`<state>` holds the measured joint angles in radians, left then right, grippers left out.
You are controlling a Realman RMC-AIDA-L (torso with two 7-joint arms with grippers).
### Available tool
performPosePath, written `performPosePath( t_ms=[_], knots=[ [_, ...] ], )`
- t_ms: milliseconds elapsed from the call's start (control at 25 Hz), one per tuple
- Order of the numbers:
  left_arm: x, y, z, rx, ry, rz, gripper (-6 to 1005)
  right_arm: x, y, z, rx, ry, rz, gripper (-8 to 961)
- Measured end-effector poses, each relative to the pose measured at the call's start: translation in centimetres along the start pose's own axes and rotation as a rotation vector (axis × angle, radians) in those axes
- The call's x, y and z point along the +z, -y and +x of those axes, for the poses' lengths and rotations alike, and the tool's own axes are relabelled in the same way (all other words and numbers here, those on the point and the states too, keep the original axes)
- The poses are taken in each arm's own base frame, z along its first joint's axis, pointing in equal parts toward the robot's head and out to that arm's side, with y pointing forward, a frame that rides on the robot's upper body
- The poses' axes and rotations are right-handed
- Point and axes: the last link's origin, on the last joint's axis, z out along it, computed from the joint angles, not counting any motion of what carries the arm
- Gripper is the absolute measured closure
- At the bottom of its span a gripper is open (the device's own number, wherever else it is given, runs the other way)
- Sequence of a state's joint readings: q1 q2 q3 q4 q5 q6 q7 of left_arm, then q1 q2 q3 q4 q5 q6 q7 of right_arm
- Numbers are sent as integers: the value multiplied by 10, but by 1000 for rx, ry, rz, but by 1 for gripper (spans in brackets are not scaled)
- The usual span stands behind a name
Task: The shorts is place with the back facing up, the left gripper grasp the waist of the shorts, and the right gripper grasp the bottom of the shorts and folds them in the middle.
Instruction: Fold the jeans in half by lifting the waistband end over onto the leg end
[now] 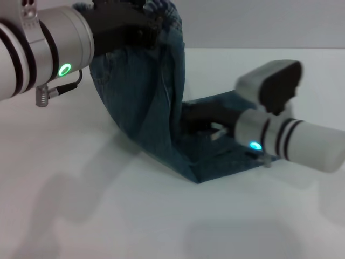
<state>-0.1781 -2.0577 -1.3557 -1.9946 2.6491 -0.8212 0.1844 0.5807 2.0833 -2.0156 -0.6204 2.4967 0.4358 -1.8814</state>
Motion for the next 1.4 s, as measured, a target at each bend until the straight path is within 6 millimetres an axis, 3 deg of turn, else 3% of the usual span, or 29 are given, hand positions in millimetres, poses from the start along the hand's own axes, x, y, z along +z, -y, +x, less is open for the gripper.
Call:
performPosePath(
  t_ms=[320,560,800,1120,1400],
  knots=[
    [-1,-5,-3,2,10,-12,865,-44,57,11,111,103,202,954],
    [7,-30,-14,-22,28,-107,865,-76,87,19,152,165,330,954],
    [16,-50,-24,-20,46,-174,865,-120,116,40,182,200,484,954],
    [25,-57,-38,-61,67,-204,866,-155,131,60,224,225,575,954],
    [34,-73,-51,-86,83,-256,866,-169,136,63,238,253,602,954]
  ],
)
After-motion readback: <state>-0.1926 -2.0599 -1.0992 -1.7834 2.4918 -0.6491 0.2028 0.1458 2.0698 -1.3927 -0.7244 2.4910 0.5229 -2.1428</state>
